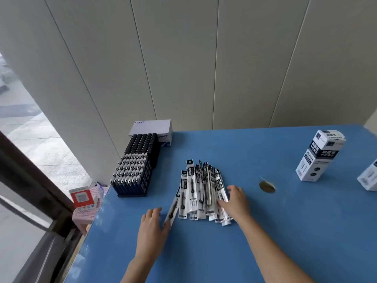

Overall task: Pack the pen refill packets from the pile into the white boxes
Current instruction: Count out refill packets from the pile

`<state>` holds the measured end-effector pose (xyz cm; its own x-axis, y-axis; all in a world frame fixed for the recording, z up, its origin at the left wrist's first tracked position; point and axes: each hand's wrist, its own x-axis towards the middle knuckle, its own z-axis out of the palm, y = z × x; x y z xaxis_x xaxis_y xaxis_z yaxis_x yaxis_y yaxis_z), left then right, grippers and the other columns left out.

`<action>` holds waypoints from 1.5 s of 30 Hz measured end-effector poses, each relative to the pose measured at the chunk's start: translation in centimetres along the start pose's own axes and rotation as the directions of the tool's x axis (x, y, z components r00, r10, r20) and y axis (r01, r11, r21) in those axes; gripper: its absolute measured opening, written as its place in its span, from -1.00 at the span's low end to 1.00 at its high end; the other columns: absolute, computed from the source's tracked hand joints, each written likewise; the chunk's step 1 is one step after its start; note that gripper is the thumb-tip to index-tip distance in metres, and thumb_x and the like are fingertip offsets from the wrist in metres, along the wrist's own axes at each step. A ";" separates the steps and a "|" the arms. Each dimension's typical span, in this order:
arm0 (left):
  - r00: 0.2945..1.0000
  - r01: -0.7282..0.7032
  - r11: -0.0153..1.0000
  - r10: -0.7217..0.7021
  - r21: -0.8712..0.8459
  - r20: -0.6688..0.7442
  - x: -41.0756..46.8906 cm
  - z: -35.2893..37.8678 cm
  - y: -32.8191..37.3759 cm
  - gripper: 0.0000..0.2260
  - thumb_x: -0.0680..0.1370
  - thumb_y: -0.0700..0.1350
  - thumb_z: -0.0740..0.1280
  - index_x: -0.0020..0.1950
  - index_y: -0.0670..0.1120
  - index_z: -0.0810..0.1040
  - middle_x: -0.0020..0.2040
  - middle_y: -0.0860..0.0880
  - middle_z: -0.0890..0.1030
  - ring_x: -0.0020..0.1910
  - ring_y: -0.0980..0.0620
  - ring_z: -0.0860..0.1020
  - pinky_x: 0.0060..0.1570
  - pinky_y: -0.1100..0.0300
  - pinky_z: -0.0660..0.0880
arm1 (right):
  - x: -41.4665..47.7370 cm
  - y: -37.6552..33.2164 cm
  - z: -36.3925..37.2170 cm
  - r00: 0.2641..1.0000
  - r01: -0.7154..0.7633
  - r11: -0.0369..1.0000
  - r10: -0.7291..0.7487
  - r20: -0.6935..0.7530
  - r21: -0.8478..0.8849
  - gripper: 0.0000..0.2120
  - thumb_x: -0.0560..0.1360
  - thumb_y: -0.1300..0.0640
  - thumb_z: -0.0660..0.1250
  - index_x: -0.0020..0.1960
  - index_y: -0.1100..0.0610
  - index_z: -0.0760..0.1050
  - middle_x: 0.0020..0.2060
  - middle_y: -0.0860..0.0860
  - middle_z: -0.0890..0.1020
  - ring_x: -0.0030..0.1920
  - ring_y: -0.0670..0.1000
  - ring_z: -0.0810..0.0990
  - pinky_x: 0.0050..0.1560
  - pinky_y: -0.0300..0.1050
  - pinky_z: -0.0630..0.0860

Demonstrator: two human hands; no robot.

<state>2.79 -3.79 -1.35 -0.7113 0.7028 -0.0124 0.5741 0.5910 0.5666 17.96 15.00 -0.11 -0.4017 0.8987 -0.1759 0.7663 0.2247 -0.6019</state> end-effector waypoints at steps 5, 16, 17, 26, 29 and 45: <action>0.999 0.005 1.000 -0.004 -0.015 0.041 1.0 0.4 0.5 -0.64 0.54 -0.06 0.29 0.31 -0.13 0.39 0.21 -0.08 0.45 0.18 -0.06 0.46 0.10 0.18 0.38 | 0.0 -1.3 -0.4 0.995 -0.088 0.991 0.093 0.042 -0.099 -0.74 0.42 0.10 0.35 -0.31 0.16 0.30 -0.26 0.09 0.52 -0.17 0.12 0.44 -0.35 -0.13 0.28; 0.991 0.136 0.986 -0.134 -0.094 0.025 4.1 1.5 2.9 -0.79 0.56 -0.10 0.22 0.10 -0.19 0.50 0.11 -0.11 0.49 -0.03 -0.09 0.51 -0.09 0.19 0.35 | 0.3 -1.3 -1.6 0.973 -0.162 0.981 0.177 0.150 -0.103 -0.63 0.58 0.14 0.13 0.29 0.34 0.23 0.25 0.23 0.45 0.22 0.21 0.47 0.07 -0.06 0.42; 0.989 0.150 0.983 -0.149 -0.104 0.023 4.4 1.6 3.3 -0.80 0.57 -0.09 0.21 0.06 -0.19 0.51 0.07 -0.11 0.50 -0.08 -0.07 0.48 -0.11 0.19 0.34 | 0.4 -1.1 -1.7 0.971 -0.171 0.982 0.182 0.157 -0.080 -0.63 0.58 0.15 0.12 0.30 0.35 0.21 0.27 0.24 0.43 0.22 0.21 0.47 0.10 -0.05 0.42; 0.982 0.188 0.975 -0.187 -0.114 0.023 7.5 2.9 6.4 -0.57 0.48 0.06 0.34 -0.37 -0.08 0.15 -0.36 0.00 0.27 -0.36 0.03 0.25 -0.40 0.21 0.17 | -0.7 -0.3 -1.8 0.948 -0.285 0.891 0.207 0.240 0.353 -0.58 0.59 0.27 0.04 0.41 0.27 0.03 -0.21 0.08 0.52 -0.36 -0.05 0.53 -0.36 -0.24 0.45; 0.972 0.230 0.962 -0.220 -0.150 0.080 8.2 3.1 7.0 -0.60 0.42 0.08 0.40 -0.32 -0.05 0.21 -0.34 0.03 0.29 -0.26 -0.01 0.32 -0.29 0.17 0.26 | -1.0 -0.5 -1.9 0.955 -0.265 0.886 0.186 0.232 0.381 -0.60 0.58 0.28 0.05 0.39 0.27 0.07 -0.15 0.10 0.52 -0.38 -0.05 0.50 -0.37 -0.24 0.44; 0.968 0.176 0.981 -0.157 -0.086 0.196 9.2 2.1 6.0 -0.62 0.45 -0.20 0.28 -0.41 -0.08 0.09 -0.46 0.00 0.18 -0.46 0.05 0.14 -0.44 0.19 0.05 | -1.3 -1.1 -1.9 0.961 -0.228 0.863 0.126 0.245 0.450 -0.70 0.57 0.28 0.07 0.29 0.24 0.18 -0.17 0.02 0.54 -0.39 -0.06 0.44 -0.38 -0.26 0.43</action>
<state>0.60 7.08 0.19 -0.6991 0.6653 -0.2619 0.4032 0.6693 0.6241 18.62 14.28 2.26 -0.4126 0.7998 -0.4359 0.5273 -0.1805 -0.8303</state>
